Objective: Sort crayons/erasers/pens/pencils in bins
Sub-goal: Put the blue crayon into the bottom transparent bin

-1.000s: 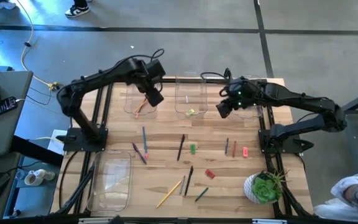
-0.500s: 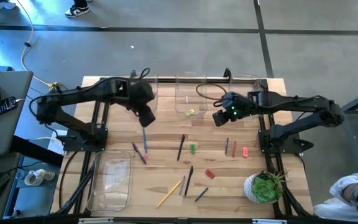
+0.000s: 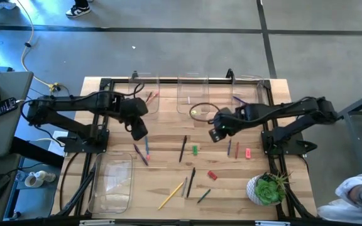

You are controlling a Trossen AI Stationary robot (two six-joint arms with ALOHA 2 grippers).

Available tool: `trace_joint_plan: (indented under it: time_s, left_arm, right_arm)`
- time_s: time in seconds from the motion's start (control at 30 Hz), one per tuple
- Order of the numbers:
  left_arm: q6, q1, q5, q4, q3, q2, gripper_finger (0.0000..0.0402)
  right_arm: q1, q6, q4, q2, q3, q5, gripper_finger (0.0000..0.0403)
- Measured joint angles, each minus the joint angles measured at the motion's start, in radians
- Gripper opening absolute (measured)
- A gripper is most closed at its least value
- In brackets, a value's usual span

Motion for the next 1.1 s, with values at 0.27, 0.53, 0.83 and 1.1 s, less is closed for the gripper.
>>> trace_joint_plan:
  time_s: [0.27, 0.53, 0.83, 1.1]
  left_arm:
    - [0.042, -0.037, -0.002, -0.001, 0.000, 0.000, 0.0133]
    - [0.053, -0.054, -0.002, -0.004, 0.000, 0.000, 0.0133]
    - [0.064, -0.054, -0.001, -0.005, 0.000, 0.000, 0.0133]
    - [0.071, -0.054, -0.002, -0.005, 0.000, 0.001, 0.0133]
  right_arm:
    - [0.073, 0.107, -0.054, 0.111, 0.000, -0.045, 0.0161]
    - [0.118, 0.207, -0.125, 0.154, 0.000, -0.049, 0.0161]
    - [0.118, 0.237, -0.117, 0.152, -0.078, -0.055, 0.0161]
    - [0.117, 0.313, 0.007, 0.147, -0.174, -0.069, 0.0161]
